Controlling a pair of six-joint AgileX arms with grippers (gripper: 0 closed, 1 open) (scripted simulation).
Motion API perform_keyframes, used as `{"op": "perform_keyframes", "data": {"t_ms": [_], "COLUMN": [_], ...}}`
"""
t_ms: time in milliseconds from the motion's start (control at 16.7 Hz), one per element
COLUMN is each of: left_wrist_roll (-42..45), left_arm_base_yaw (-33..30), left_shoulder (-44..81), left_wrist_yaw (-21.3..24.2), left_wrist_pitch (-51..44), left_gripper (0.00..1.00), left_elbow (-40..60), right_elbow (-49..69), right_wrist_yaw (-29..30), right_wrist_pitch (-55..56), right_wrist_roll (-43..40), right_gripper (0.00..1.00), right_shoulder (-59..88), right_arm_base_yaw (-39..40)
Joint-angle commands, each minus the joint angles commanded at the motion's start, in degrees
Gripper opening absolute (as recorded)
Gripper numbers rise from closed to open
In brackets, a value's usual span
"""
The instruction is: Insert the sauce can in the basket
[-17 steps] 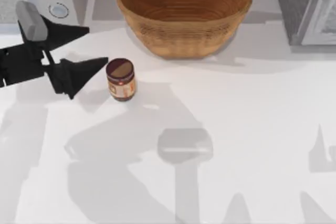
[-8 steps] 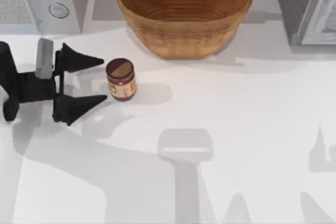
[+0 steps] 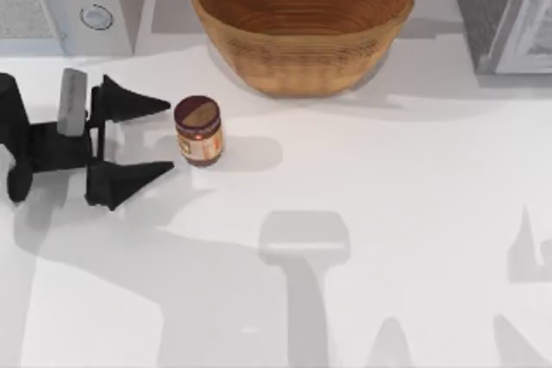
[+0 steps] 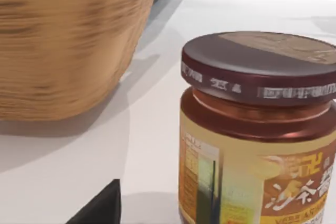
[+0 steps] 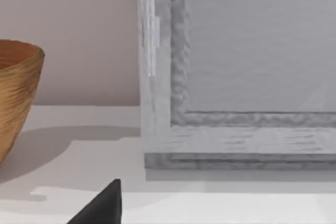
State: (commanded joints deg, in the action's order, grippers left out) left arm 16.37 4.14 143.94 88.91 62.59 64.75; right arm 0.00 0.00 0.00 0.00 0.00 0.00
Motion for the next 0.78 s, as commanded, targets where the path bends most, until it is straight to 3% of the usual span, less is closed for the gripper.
{"op": "perform_keyframes", "data": {"t_ms": [540,780], "left_wrist_roll": [-12.9,-14.0], "left_arm_base_yaw": [-8.2,-9.3], "left_shoulder": [3.3,3.9], "left_wrist_yaw": [-8.3,-9.4], "left_wrist_pitch": [13.8,15.3], "left_gripper": [1.00,1.00], "left_elbow": [2.6,2.9], "right_elbow": [0.0,0.0], "right_wrist_yaw": [0.0,0.0], "right_wrist_pitch": [0.0,0.0], "right_wrist_roll": [0.0,0.0], "right_gripper": [1.00,1.00], "right_shoulder": [0.0,0.0], "right_arm_base_yaw": [0.0,0.0]}}
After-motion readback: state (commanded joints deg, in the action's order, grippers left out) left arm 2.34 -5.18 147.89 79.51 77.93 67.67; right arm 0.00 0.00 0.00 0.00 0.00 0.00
